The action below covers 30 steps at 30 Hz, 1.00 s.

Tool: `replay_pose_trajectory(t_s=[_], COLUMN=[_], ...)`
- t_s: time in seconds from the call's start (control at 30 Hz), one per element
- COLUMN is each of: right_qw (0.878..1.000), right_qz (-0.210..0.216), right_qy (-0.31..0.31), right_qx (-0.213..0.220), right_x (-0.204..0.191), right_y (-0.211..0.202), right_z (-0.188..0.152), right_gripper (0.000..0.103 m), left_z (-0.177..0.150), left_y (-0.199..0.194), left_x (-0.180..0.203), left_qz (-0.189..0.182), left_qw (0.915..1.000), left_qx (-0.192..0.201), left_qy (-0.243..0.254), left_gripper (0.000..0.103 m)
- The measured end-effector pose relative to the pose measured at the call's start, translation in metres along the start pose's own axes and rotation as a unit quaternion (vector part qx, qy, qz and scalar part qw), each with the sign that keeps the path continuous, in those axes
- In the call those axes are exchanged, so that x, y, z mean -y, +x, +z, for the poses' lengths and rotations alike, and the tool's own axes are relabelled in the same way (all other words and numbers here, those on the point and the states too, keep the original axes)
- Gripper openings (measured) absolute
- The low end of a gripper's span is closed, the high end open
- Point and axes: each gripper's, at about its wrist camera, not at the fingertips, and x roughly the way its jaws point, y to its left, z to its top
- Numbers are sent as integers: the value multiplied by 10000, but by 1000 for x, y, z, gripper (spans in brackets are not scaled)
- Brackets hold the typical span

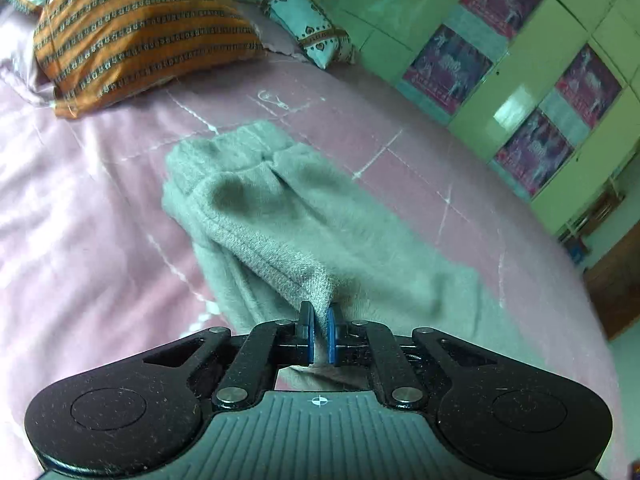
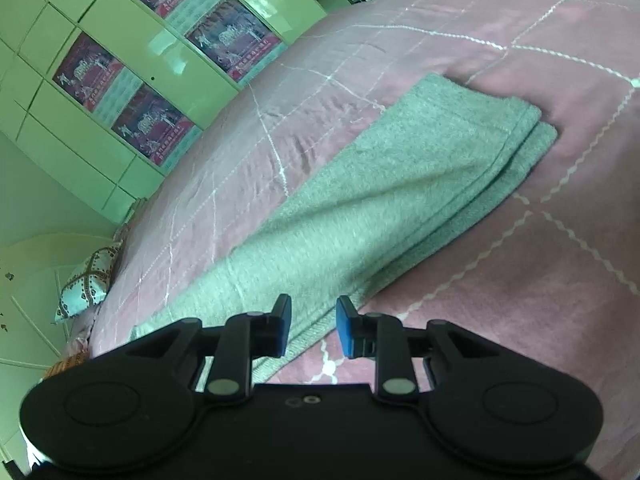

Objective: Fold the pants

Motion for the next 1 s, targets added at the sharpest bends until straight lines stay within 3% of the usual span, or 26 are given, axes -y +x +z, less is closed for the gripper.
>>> replay_pose_trajectory(t_s=[0.03,0.23,0.4,0.5,0.63,0.7,0.73,0.87,0.93,1.0], right_qw=[10000,9986,9931,9897,9852,9847,9854,9899,9919,9886], right_qz=[6,5,-11,-135,-305,-421,-462,-131,-357,-585], right_qy=[-49,519,1147,1334,1580,1568,1535,986,886,1322], right_qx=[9,34,262,507,598,630,564,1007,840,421], right_x=[-1,22,51,64,78,82,83,63,71,99], right_y=[-1,4,1,0,5,7,9,-21,-13,7], right_z=[0,4,12,22,40,47,50,58,50,42], right_gripper=[19,20,19,16,15,0,0,0,0,0], left_z=[-4,4,5,2,0,1,2,-1,0,4], left_y=[14,11,13,16,20,18,15,19,21,21], left_x=[-3,4,7,13,13,13,14,13,15,17], left_qz=[34,-88,-231,-198,-194,-197,-256,-187,-143,-122], left_qw=[9991,9982,9965,9963,9963,9965,9968,9956,9947,9937], left_qx=[-430,-552,-671,-650,-633,-611,-533,-620,-681,-758], left_qy=[1,227,432,532,548,539,535,680,758,812], left_gripper=[7,11,41,47,52,52,52,51,51,51])
